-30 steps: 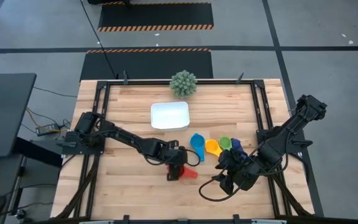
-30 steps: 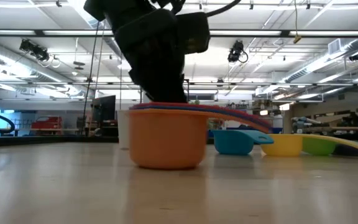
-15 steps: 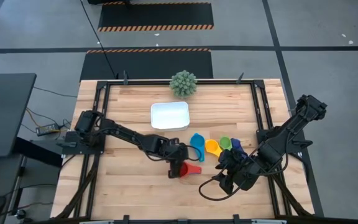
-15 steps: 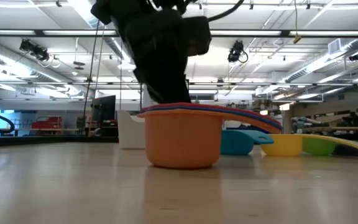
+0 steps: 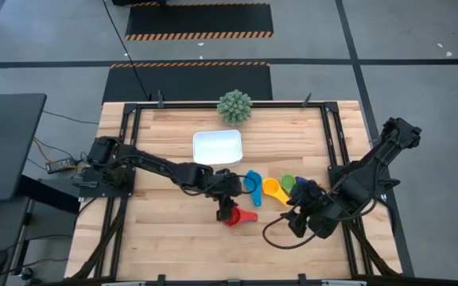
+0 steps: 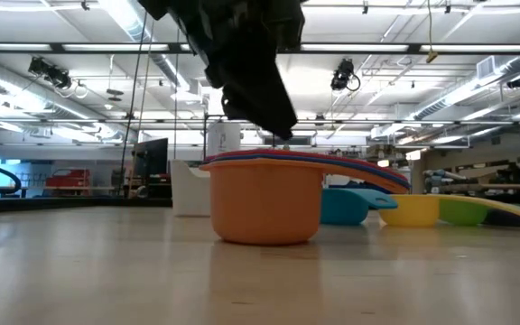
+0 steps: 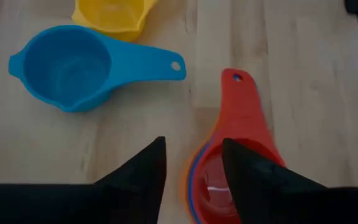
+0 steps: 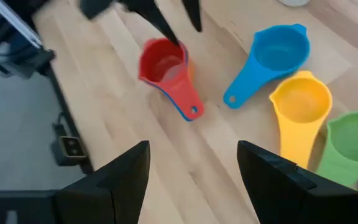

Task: Nest measuring cups in basket
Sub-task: Stack the light blue measuring cups into the red measuring cup

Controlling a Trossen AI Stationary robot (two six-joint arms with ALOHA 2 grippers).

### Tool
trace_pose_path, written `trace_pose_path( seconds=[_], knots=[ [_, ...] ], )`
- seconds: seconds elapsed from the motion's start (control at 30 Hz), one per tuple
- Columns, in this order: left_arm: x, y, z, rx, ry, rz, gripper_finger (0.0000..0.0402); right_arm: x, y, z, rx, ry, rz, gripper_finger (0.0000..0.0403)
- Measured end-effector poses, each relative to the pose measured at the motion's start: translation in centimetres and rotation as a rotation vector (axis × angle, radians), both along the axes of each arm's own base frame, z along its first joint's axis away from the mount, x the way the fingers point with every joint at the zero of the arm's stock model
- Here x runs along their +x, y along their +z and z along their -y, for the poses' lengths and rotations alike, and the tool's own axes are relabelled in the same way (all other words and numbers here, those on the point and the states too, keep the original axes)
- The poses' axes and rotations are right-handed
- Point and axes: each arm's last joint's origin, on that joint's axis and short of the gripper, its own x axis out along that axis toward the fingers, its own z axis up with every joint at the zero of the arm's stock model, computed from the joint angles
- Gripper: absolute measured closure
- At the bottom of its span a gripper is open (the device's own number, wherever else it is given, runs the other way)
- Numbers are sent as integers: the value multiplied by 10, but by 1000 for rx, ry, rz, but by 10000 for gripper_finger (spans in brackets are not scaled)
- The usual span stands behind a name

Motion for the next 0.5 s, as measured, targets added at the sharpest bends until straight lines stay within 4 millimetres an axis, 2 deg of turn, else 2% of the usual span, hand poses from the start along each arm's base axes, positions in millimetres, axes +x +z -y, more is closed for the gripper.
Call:
trace_pose_path(
  seconds=[0.17, 0.3, 0.4, 0.5],
  knots=[
    [5, 7, -13, 28, -11, 16, 226, -8, 7, 4, -2, 7, 6, 157],
    [11, 14, -29, 70, 12, 47, 226, -6, 7, 10, -69, 64, -9, 161],
    [14, 14, -40, 117, 29, 71, 226, -1, -1, 16, -91, 126, -27, 164],
    [19, 16, -47, 184, -2, 130, 226, 1, -18, 25, -68, 164, -52, 169]
  ],
)
